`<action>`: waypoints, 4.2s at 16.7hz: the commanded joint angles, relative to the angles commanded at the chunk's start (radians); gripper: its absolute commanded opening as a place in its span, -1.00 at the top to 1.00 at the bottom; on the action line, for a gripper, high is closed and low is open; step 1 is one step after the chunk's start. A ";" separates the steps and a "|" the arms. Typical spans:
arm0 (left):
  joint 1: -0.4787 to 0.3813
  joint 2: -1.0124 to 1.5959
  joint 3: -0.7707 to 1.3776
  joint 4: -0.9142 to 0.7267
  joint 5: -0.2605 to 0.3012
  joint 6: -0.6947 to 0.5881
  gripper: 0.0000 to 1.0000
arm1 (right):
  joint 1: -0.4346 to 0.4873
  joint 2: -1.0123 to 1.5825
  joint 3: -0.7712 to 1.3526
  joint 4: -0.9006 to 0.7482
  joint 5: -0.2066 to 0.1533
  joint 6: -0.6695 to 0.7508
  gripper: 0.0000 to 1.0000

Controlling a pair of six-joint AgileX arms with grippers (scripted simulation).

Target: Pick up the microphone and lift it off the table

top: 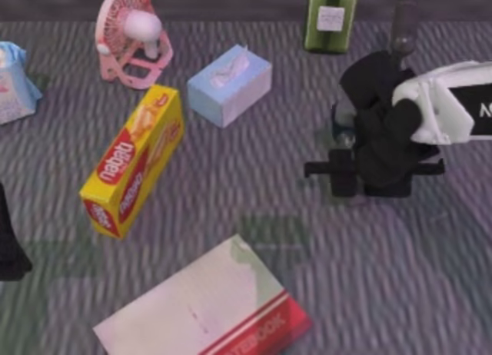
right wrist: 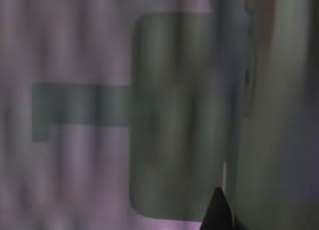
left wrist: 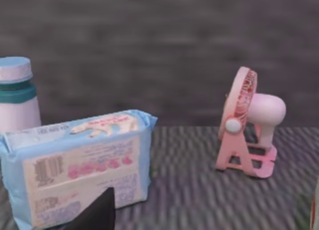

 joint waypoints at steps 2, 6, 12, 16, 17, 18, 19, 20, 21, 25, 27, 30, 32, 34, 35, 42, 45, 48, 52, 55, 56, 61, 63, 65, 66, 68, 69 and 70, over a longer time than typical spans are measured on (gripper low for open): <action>0.000 0.000 0.000 0.000 0.000 0.000 -1.00 | 0.001 -0.027 -0.036 0.141 -0.036 -0.042 1.00; 0.000 0.000 0.000 0.000 0.000 0.000 -1.00 | 0.002 -0.093 -0.132 0.496 -0.124 -0.146 1.00; 0.000 0.000 0.000 0.000 0.000 0.000 -1.00 | 0.002 -0.224 -0.290 1.044 -0.262 -0.307 1.00; 0.000 0.000 0.000 0.000 0.000 0.000 -1.00 | 0.001 -0.304 -0.357 1.265 -0.326 -0.385 1.00; 0.000 0.000 0.000 0.000 0.000 0.000 -1.00 | 0.000 -0.318 -0.367 1.294 -0.335 -0.397 1.00; 0.000 0.000 0.000 0.000 0.000 0.000 -1.00 | 0.000 -0.328 -0.373 1.312 -0.341 -0.405 1.00; 0.000 0.000 0.000 0.000 0.000 0.000 -1.00 | 0.000 -0.332 -0.375 1.320 -0.344 -0.408 1.00; 0.000 0.000 0.000 0.000 0.000 0.000 -1.00 | 0.000 -0.332 -0.375 1.320 -0.344 -0.408 1.00; 0.000 0.000 0.000 0.000 0.000 0.000 -1.00 | 0.000 -0.332 -0.375 1.320 -0.344 -0.408 1.00; 0.000 0.000 0.000 0.000 0.000 0.000 -1.00 | 0.013 -0.339 -0.383 1.321 -0.327 -0.407 1.00; 0.000 0.000 0.000 0.000 0.000 0.000 -1.00 | 0.055 -0.369 -0.418 1.331 -0.285 -0.407 1.00; 0.000 0.000 0.000 0.000 0.000 0.000 -1.00 | 0.138 -0.423 -0.483 1.350 -0.210 -0.399 1.00; 0.000 0.000 0.000 0.000 0.000 0.000 -1.00 | 0.171 -0.447 -0.506 1.360 -0.181 -0.395 1.00; 0.000 0.000 0.000 0.000 0.000 0.000 -1.00 | 0.174 -0.449 -0.508 1.361 -0.179 -0.395 1.00; 0.000 0.000 0.000 0.000 0.000 0.000 -1.00 | 0.174 -0.449 -0.508 1.361 -0.179 -0.395 1.00; 0.000 0.000 0.000 0.000 0.000 0.000 -1.00 | 0.174 -0.449 -0.508 1.361 -0.179 -0.395 1.00; -0.007 0.013 0.010 0.007 0.010 0.000 -1.00 | 0.174 -0.449 -0.508 1.361 -0.179 -0.395 1.00; -0.050 0.111 0.079 0.054 0.071 0.002 -1.00 | 0.174 -0.449 -0.508 1.361 -0.179 -0.395 1.00; -0.137 0.372 0.234 0.158 0.199 0.007 -1.00 | 0.174 -0.449 -0.508 1.361 -0.179 -0.395 1.00; -0.212 0.615 0.371 0.250 0.310 0.013 -1.00 | 0.174 -0.449 -0.508 1.361 -0.179 -0.395 1.00; -0.237 0.698 0.417 0.280 0.347 0.014 -1.00 | 0.174 -0.449 -0.508 1.361 -0.179 -0.395 1.00; -0.345 1.050 0.610 0.410 0.506 0.019 -1.00 | 0.174 -0.449 -0.508 1.361 -0.179 -0.395 1.00; -0.374 1.136 0.658 0.443 0.547 0.019 -1.00 | 0.174 -0.449 -0.508 1.361 -0.179 -0.395 1.00; -0.389 1.180 0.684 0.461 0.570 0.018 -1.00 | 0.174 -0.449 -0.508 1.361 -0.179 -0.395 1.00; -0.391 1.185 0.688 0.463 0.573 0.018 -1.00 | 0.174 -0.449 -0.508 1.361 -0.179 -0.395 1.00; -0.391 1.185 0.688 0.463 0.573 0.018 -1.00 | 0.174 -0.449 -0.508 1.361 -0.179 -0.395 1.00; -0.391 1.185 0.688 0.463 0.573 0.018 -1.00 | 0.174 -0.449 -0.508 1.361 -0.179 -0.395 1.00; -0.386 1.182 0.683 0.461 0.571 0.018 -1.00 | 0.174 -0.449 -0.508 1.361 -0.179 -0.395 1.00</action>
